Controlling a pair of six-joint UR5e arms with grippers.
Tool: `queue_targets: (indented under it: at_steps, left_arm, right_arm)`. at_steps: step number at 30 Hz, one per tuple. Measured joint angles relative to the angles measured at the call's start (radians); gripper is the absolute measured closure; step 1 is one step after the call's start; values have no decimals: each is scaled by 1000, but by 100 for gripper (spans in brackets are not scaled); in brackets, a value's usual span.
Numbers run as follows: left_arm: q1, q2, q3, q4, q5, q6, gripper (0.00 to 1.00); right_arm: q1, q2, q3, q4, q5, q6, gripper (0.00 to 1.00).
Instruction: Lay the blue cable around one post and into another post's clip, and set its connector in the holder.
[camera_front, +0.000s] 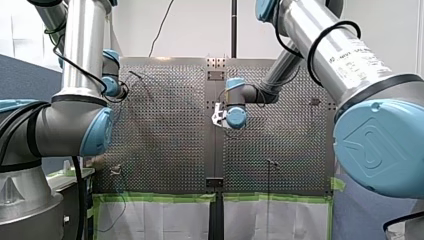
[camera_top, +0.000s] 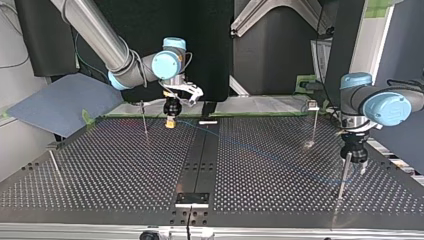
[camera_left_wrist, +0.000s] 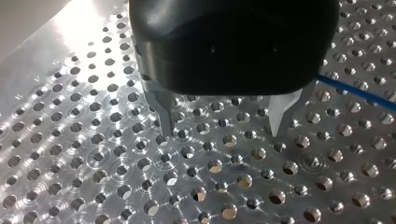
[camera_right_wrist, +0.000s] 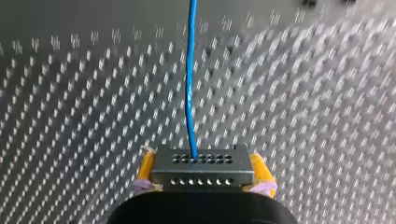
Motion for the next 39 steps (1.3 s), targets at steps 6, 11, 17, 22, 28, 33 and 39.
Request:
queue_targets:
  at_steps: [6, 11, 17, 22, 28, 33, 39]
  left_arm:
    - [-1, 0, 0, 0, -2, 0, 0]
    - [-2, 0, 0, 0, -1, 0, 0]
    - [-3, 0, 0, 0, -2, 0, 0]
    - [-4, 0, 0, 0, -2, 0, 0]
    - [-5, 0, 0, 0, -2, 0, 0]
    - [-5, 0, 0, 0, -2, 0, 0]
    - [-5, 0, 0, 0, -2, 0, 0]
  right_arm:
    - [-28, 1, 50, -51, 51, 13, 100]
    - [-66, 1, 92, -92, 91, 18, 100]
    - [-123, 1, 149, -149, 76, 27, 100]
    - [-165, 1, 191, -191, 37, 44, 100]
    - [-220, 3, 246, -246, 32, 61, 100]
    - [-268, 5, 295, -295, 54, 77, 100]
    - [-324, 7, 350, -350, 83, 89, 100]
